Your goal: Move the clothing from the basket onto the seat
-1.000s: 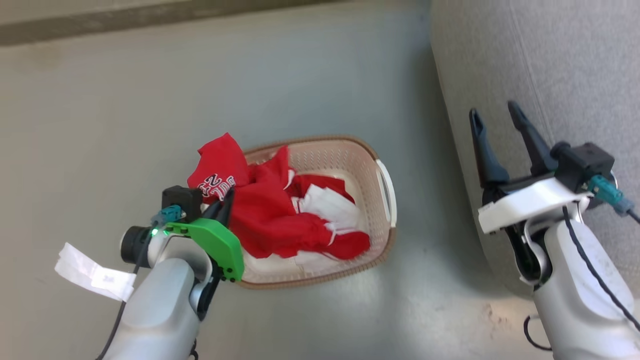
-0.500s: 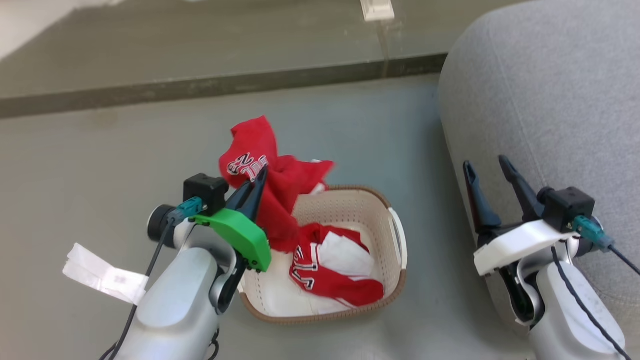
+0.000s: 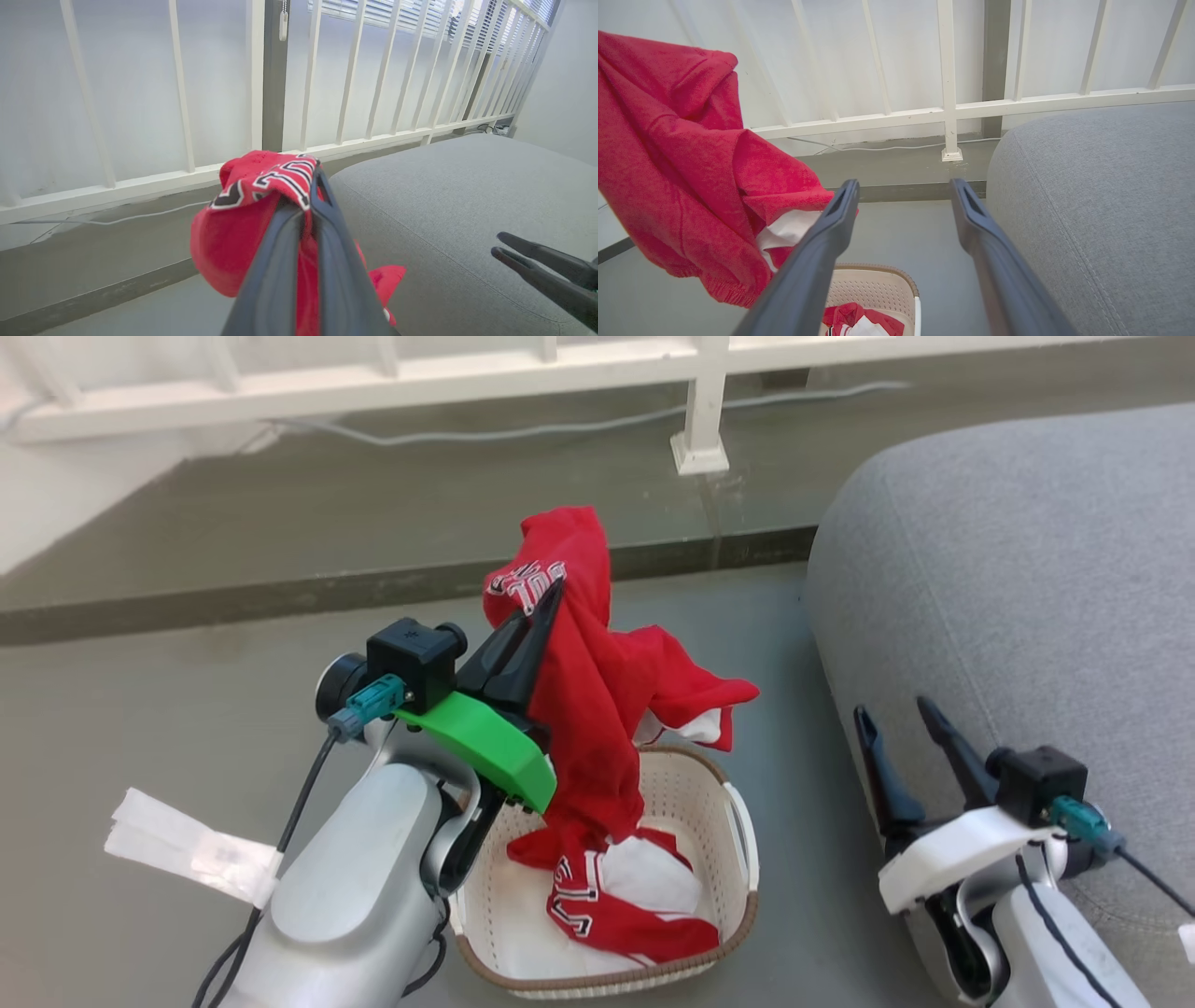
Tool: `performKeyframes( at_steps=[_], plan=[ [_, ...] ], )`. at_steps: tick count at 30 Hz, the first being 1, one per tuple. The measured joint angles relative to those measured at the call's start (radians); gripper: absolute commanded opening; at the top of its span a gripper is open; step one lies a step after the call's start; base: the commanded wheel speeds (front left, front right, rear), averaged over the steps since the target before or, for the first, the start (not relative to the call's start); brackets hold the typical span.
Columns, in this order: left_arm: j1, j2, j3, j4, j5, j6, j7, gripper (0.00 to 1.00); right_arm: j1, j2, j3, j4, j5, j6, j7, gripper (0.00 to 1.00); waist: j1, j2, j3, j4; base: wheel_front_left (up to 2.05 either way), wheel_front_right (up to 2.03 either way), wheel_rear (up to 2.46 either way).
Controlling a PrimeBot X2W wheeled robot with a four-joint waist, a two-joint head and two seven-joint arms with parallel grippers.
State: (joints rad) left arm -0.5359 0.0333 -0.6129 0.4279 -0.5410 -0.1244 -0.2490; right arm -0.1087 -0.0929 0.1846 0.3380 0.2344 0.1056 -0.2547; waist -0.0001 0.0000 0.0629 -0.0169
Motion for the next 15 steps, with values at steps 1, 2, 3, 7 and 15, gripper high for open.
performKeyframes(
  at_steps=[1, 2, 3, 7, 15],
  plan=[
    [0.0, 0.0, 0.0, -0.015, 0.0, 0.0, 0.0, 0.0, 0.005, 0.001, 0.002, 0.002, 0.002, 0.0, 0.0, 1.0, 0.0, 0.0, -0.008, -0.001, 0.0, 0.0, 0.0],
    [0.0, 0.0, 0.0, -0.028, 0.0, 0.0, 0.0, 0.0, 0.012, 0.001, 0.005, 0.002, 0.002, 0.0, 0.0, 1.0, 0.0, 0.0, -0.016, -0.001, 0.0, 0.0, 0.0],
    [0.001, 0.0, 0.0, -0.039, 0.0, 0.0, 0.0, 0.0, 0.019, 0.002, 0.008, 0.004, 0.003, 0.0, 0.0, 1.0, 0.0, 0.0, -0.023, -0.002, 0.0, 0.0, 0.0],
    [0.006, 0.0, 0.006, -0.094, -0.001, 0.0, -0.002, 0.0, 0.038, 0.008, 0.018, 0.007, 0.003, 0.0, 0.0, 1.0, 0.0, 0.0, -0.052, -0.006, 0.0, 0.0, 0.0],
    [0.022, 0.0, -0.005, -0.213, 0.003, 0.0, -0.003, 0.0, 0.059, 0.014, 0.02, -0.001, 0.005, 0.0, 0.0, 1.0, 0.0, 0.0, -0.076, -0.011, 0.0, 0.0, 0.0]
  ],
)
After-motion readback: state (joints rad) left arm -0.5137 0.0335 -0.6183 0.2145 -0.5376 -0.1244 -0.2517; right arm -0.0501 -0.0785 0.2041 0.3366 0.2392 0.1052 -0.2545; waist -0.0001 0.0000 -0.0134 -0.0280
